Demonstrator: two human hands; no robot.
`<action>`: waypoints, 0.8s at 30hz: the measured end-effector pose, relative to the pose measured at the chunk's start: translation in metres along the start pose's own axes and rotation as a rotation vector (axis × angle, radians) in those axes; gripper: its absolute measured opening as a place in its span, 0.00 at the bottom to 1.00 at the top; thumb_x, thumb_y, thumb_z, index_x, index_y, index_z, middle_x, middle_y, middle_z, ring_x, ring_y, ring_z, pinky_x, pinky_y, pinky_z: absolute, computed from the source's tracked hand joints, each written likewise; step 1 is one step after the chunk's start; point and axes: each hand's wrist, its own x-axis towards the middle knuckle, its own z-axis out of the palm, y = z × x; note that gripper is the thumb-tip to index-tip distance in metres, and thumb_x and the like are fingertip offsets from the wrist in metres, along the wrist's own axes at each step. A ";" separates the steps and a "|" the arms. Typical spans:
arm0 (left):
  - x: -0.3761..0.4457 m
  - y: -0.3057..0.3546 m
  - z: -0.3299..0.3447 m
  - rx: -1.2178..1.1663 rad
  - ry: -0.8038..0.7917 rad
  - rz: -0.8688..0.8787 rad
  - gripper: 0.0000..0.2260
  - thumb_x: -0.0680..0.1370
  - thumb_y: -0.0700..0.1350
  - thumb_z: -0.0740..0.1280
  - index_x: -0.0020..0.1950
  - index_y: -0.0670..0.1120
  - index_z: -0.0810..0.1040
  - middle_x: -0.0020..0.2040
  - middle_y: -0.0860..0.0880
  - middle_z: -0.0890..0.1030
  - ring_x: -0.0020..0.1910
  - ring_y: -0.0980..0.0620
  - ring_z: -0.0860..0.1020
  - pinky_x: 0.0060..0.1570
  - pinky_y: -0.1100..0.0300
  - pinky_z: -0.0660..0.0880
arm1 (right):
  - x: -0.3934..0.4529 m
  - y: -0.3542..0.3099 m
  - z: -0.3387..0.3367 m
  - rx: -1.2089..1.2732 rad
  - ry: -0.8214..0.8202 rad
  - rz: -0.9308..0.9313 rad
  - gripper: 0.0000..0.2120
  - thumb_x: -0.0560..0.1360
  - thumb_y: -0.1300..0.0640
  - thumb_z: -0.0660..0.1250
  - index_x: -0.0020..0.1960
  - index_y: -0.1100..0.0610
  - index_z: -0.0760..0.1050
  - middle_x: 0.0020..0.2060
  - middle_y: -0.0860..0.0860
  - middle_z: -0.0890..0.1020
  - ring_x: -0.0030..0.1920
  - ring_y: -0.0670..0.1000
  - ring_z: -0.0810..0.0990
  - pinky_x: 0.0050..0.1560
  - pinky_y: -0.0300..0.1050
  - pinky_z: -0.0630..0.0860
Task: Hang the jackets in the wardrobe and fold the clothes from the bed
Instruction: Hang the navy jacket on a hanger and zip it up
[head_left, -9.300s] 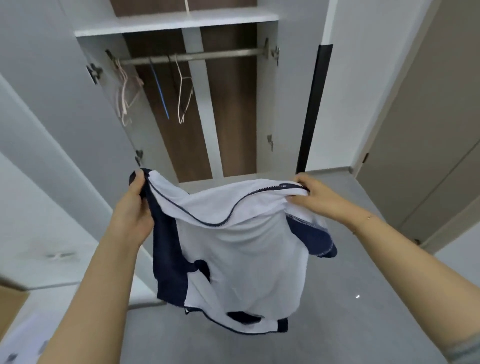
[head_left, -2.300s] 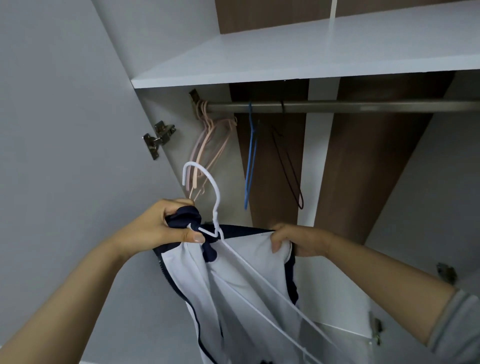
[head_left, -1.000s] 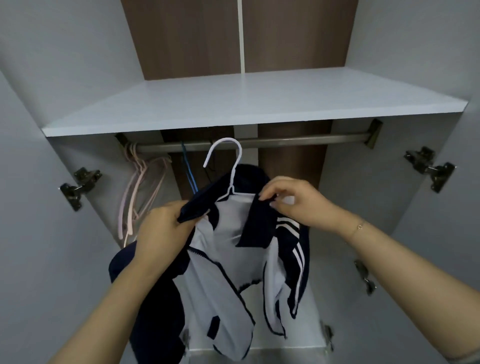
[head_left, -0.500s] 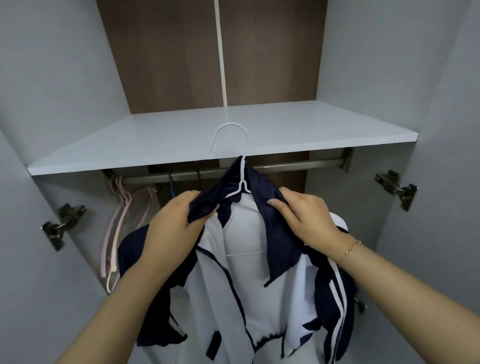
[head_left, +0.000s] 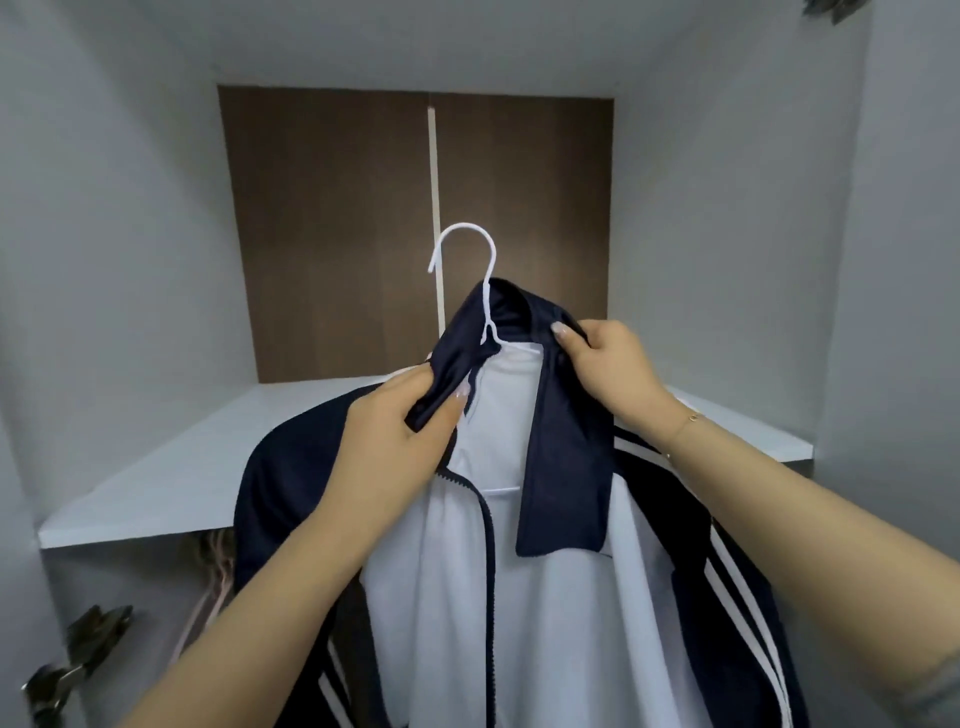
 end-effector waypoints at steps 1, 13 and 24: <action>0.011 -0.003 0.000 -0.030 -0.024 0.023 0.12 0.80 0.47 0.66 0.41 0.40 0.75 0.37 0.48 0.74 0.37 0.58 0.70 0.40 0.64 0.66 | 0.017 0.001 0.004 0.021 -0.012 0.028 0.23 0.81 0.47 0.61 0.31 0.54 0.60 0.25 0.49 0.66 0.29 0.51 0.65 0.34 0.47 0.62; 0.171 -0.133 0.067 0.421 -0.215 -0.094 0.20 0.78 0.48 0.66 0.70 0.48 0.72 0.77 0.53 0.60 0.75 0.48 0.59 0.74 0.49 0.54 | 0.205 0.060 0.088 0.000 -0.162 0.151 0.20 0.79 0.49 0.65 0.33 0.58 0.68 0.29 0.54 0.70 0.31 0.53 0.68 0.37 0.45 0.63; 0.166 -0.217 0.098 0.586 -0.737 -0.522 0.35 0.80 0.63 0.56 0.80 0.53 0.43 0.81 0.52 0.45 0.79 0.49 0.49 0.74 0.35 0.42 | 0.205 0.144 0.176 -0.269 -0.687 0.031 0.15 0.81 0.48 0.62 0.47 0.61 0.77 0.43 0.55 0.79 0.44 0.53 0.76 0.44 0.42 0.68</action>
